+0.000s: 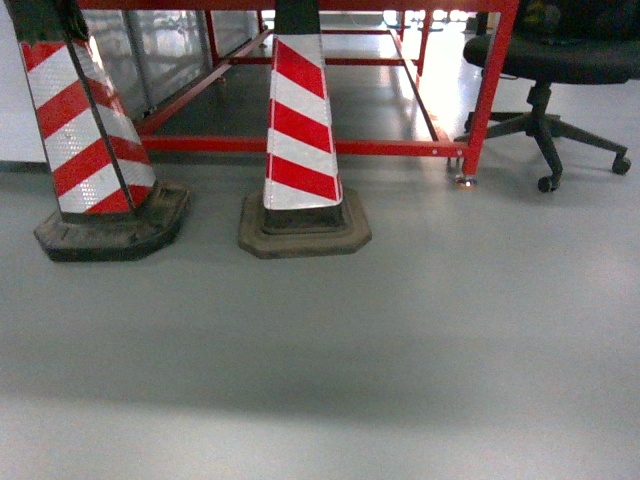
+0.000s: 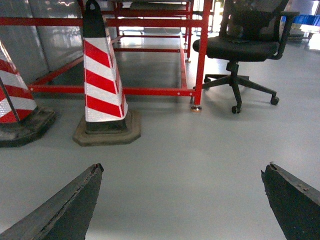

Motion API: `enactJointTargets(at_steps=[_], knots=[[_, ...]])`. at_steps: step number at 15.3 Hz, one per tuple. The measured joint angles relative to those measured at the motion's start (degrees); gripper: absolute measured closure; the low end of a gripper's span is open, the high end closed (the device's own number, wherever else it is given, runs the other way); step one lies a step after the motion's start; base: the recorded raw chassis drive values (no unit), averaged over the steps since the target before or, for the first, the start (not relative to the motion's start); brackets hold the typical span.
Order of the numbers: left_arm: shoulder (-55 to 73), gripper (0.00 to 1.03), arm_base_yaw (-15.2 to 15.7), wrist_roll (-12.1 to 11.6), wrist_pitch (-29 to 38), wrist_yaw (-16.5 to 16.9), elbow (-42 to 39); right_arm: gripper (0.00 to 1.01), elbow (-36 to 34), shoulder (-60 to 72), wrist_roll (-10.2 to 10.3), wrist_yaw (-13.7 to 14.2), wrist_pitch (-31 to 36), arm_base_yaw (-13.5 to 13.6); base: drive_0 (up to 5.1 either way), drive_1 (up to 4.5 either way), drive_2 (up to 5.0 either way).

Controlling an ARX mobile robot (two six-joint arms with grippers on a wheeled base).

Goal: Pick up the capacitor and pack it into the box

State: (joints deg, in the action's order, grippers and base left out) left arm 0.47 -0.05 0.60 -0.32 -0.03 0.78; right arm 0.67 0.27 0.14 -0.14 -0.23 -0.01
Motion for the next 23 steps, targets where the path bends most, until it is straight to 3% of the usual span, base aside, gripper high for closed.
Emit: enactJointTargets(at_steps=[3,23], knots=[[0.02,0.59,0.00,0.00,-0.02,0.02,0.00,0.03,0.00,0.00,0.00,0.02,-0.04,0.00,-5.1,2.35,2.4],[0.02,0.59,0.00,0.00,0.00,0.00,0.00,0.03,0.00,0.00,0.00,0.13,-0.13,0.00,0.0,4.27,-4.3]])
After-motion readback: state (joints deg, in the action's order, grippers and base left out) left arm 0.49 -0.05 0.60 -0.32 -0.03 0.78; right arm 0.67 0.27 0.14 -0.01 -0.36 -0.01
